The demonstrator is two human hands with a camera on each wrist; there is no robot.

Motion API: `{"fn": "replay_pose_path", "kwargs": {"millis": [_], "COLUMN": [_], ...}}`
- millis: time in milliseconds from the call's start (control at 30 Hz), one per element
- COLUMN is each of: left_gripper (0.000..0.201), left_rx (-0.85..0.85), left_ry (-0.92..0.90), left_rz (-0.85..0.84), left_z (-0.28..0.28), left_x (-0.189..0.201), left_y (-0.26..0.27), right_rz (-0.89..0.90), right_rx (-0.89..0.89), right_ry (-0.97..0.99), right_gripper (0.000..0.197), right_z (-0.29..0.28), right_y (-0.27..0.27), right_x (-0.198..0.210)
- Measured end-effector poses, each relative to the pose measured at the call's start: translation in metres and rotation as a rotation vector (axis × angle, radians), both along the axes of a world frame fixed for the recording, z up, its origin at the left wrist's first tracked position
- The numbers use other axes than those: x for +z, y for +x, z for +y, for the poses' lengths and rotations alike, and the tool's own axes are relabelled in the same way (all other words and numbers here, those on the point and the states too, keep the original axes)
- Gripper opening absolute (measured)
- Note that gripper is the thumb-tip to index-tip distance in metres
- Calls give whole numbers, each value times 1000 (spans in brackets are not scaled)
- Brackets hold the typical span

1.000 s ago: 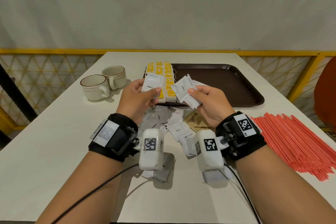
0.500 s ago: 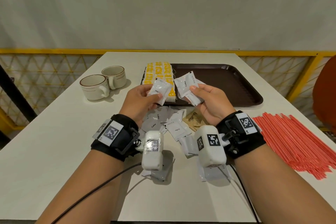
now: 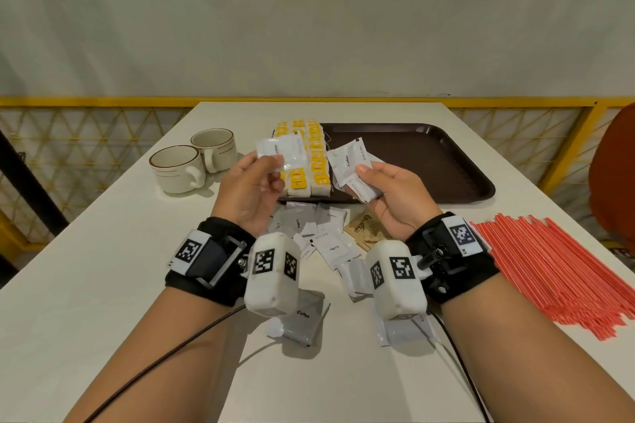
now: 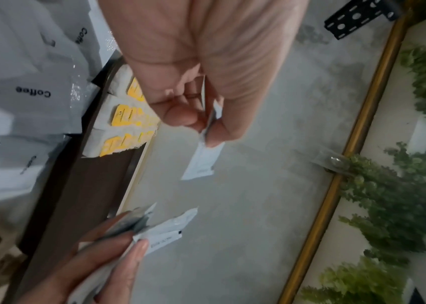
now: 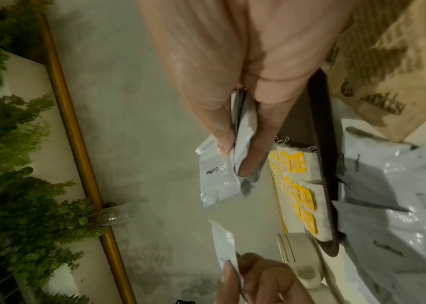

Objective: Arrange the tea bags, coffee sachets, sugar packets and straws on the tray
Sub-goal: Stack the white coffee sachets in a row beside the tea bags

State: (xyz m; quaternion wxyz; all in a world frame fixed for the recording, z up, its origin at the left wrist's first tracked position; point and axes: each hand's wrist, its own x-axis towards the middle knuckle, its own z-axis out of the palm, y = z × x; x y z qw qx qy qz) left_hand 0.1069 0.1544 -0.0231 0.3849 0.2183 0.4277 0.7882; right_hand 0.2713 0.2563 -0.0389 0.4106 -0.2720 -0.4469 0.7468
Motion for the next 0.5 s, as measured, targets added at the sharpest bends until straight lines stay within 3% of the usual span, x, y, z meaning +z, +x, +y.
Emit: {"fn": "replay_pose_path", "kwargs": {"millis": [200, 333, 433, 500], "left_gripper": [12, 43, 21, 10], "left_rx": [80, 139, 203, 207], "left_ry": [229, 396, 444, 372], "left_rz": [-279, -343, -350, -362], "left_z": [-2, 0, 1, 1], "left_x": [3, -1, 1, 0], "left_y": [-5, -13, -16, -16], "right_rz": [47, 31, 34, 42], "right_rx": [45, 45, 45, 44], "right_ry": [-56, -71, -86, -97], "right_gripper": [14, 17, 16, 15], "right_z": [-4, -4, -5, -6], "right_y": [-3, -4, -4, -4], "right_x": [-1, -2, -1, 0]}}
